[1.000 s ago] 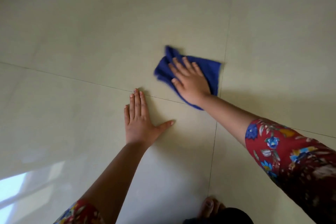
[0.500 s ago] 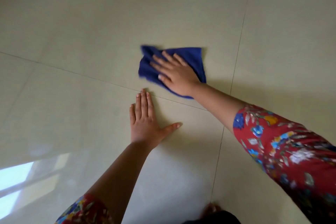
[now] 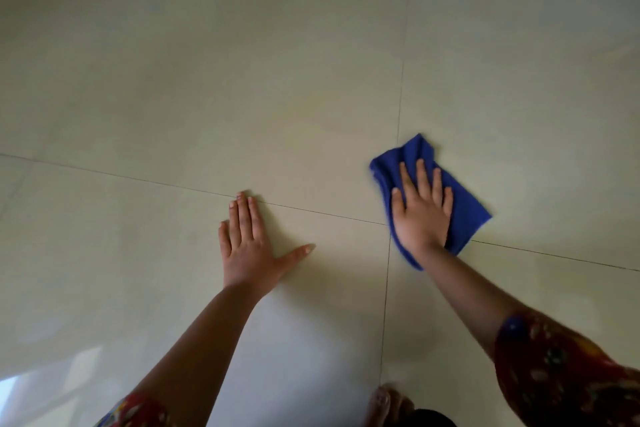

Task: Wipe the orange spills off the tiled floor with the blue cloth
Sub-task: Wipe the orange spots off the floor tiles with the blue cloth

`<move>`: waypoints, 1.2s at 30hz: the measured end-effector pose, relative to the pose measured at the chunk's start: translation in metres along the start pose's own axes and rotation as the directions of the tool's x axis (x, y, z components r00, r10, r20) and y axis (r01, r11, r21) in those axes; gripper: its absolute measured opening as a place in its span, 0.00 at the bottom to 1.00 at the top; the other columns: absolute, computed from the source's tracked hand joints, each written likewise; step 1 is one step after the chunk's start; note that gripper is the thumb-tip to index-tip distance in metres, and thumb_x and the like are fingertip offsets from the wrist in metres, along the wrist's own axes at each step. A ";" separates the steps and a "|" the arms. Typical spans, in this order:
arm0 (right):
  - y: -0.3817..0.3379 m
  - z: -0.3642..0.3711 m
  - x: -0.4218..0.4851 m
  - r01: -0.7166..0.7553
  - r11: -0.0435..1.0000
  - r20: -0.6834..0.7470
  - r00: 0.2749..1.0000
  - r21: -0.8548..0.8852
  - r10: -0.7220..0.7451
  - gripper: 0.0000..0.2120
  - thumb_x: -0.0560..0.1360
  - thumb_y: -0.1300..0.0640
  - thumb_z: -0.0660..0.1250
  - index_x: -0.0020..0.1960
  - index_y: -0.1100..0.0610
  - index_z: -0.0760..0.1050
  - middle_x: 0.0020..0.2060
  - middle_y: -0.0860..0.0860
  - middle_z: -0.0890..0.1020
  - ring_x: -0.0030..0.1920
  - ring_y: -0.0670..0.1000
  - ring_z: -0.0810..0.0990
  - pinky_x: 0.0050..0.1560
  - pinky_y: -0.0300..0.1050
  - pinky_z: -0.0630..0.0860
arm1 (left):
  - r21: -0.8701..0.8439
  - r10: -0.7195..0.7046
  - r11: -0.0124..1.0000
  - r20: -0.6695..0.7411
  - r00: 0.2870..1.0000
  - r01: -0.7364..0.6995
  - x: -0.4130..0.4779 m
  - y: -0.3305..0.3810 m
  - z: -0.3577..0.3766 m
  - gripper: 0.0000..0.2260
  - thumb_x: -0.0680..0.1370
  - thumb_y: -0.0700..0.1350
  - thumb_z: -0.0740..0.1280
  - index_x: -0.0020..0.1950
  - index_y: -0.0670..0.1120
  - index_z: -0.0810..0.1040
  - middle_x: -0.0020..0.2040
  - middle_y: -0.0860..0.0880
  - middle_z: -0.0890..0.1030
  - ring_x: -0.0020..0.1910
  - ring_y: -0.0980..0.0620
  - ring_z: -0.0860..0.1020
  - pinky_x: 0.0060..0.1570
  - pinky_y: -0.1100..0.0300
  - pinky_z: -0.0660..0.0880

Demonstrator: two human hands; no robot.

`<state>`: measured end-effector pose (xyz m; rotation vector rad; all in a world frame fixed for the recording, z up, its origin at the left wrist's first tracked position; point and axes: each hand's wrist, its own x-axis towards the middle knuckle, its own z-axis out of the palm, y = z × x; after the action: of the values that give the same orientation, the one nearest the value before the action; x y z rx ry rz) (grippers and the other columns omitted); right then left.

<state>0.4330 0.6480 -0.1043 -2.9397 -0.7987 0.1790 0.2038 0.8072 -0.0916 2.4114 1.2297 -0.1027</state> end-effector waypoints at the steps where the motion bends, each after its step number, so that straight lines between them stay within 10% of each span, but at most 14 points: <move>1: -0.010 0.001 -0.016 0.044 0.999 0.016 0.999 0.015 -0.045 0.29 0.78 0.40 0.40 0.77 0.43 0.53 0.78 0.46 0.54 0.78 0.55 0.51 0.75 0.57 0.48 | -0.040 0.001 0.999 -0.003 1.000 -0.001 0.000 0.000 -0.001 0.54 0.64 0.78 0.50 0.79 0.44 0.41 0.79 0.48 0.39 0.78 0.49 0.38 0.73 0.52 0.37; 6: -0.059 0.000 -0.072 0.283 0.891 0.019 0.951 0.355 -0.310 0.23 0.81 0.45 0.48 0.73 0.46 0.65 0.74 0.42 0.62 0.77 0.49 0.54 0.74 0.51 0.47 | -0.364 0.045 0.929 -0.085 0.995 -0.073 -0.012 0.014 -0.007 0.30 0.73 0.60 0.53 0.70 0.47 0.72 0.75 0.45 0.65 0.74 0.43 0.60 0.72 0.52 0.56; 10: -0.095 -0.044 -0.094 -0.506 0.272 0.557 0.815 0.818 -0.160 0.17 0.83 0.50 0.53 0.69 0.52 0.70 0.70 0.42 0.67 0.74 0.44 0.59 0.72 0.37 0.51 | -0.724 -0.035 0.681 0.121 0.992 0.113 -0.028 0.039 -0.024 0.11 0.80 0.49 0.59 0.48 0.46 0.79 0.47 0.47 0.82 0.48 0.47 0.78 0.52 0.52 0.74; 15: -0.107 -0.055 -0.091 -0.695 -0.176 0.647 0.715 0.697 -0.263 0.30 0.80 0.37 0.48 0.65 0.55 0.76 0.62 0.58 0.79 0.67 0.56 0.74 0.73 0.53 0.62 | -0.888 -0.017 0.386 0.265 0.964 0.251 -0.029 0.057 -0.056 0.10 0.81 0.45 0.61 0.47 0.42 0.78 0.44 0.46 0.82 0.44 0.50 0.81 0.44 0.61 0.78; 20: -0.118 -0.063 -0.093 -0.687 -0.097 0.643 0.714 0.721 -0.279 0.31 0.79 0.33 0.44 0.57 0.51 0.79 0.45 0.50 0.85 0.50 0.49 0.81 0.60 0.44 0.72 | -0.900 0.042 0.326 0.319 0.947 0.288 -0.028 0.065 -0.080 0.12 0.80 0.50 0.62 0.52 0.41 0.77 0.46 0.46 0.81 0.44 0.52 0.80 0.41 0.63 0.77; 26: -0.116 -0.066 -0.089 -0.673 -0.332 0.571 0.738 0.661 -0.360 0.34 0.75 0.28 0.42 0.72 0.43 0.68 0.68 0.46 0.74 0.70 0.49 0.71 0.72 0.52 0.62 | -0.874 0.004 0.159 0.465 0.885 0.459 -0.024 0.072 -0.102 0.12 0.81 0.47 0.58 0.58 0.43 0.76 0.51 0.45 0.83 0.52 0.48 0.81 0.47 0.57 0.76; 30: -0.097 -0.062 -0.062 -0.634 -0.205 0.593 0.772 0.746 -0.231 0.28 0.78 0.31 0.47 0.71 0.41 0.67 0.65 0.45 0.78 0.67 0.49 0.74 0.73 0.58 0.61 | -0.868 0.109 0.019 0.495 0.862 0.496 -0.015 0.062 -0.122 0.15 0.82 0.48 0.52 0.60 0.45 0.76 0.49 0.47 0.84 0.49 0.51 0.82 0.42 0.58 0.77; 33: -0.089 -0.077 -0.060 -0.735 -0.150 0.656 0.664 0.662 -0.359 0.25 0.78 0.33 0.53 0.64 0.45 0.76 0.56 0.52 0.83 0.55 0.53 0.83 0.56 0.53 0.75 | -0.866 0.088 0.067 0.500 0.861 0.496 -0.006 0.057 -0.135 0.15 0.82 0.48 0.54 0.60 0.46 0.77 0.49 0.48 0.84 0.49 0.51 0.82 0.43 0.59 0.76; 36: -0.078 -0.075 -0.062 -0.633 -0.033 0.601 0.749 0.774 -0.280 0.25 0.79 0.45 0.63 0.74 0.42 0.61 0.57 0.51 0.83 0.57 0.50 0.82 0.59 0.49 0.76 | -0.797 -0.068 0.218 0.563 0.823 0.563 0.003 0.042 -0.134 0.11 0.81 0.48 0.59 0.57 0.45 0.78 0.54 0.47 0.82 0.51 0.51 0.80 0.51 0.56 0.73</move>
<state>0.3517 0.6796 -0.0151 -1.3358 0.0091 1.2419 0.2219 0.8424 0.0436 0.9283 1.0726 0.0115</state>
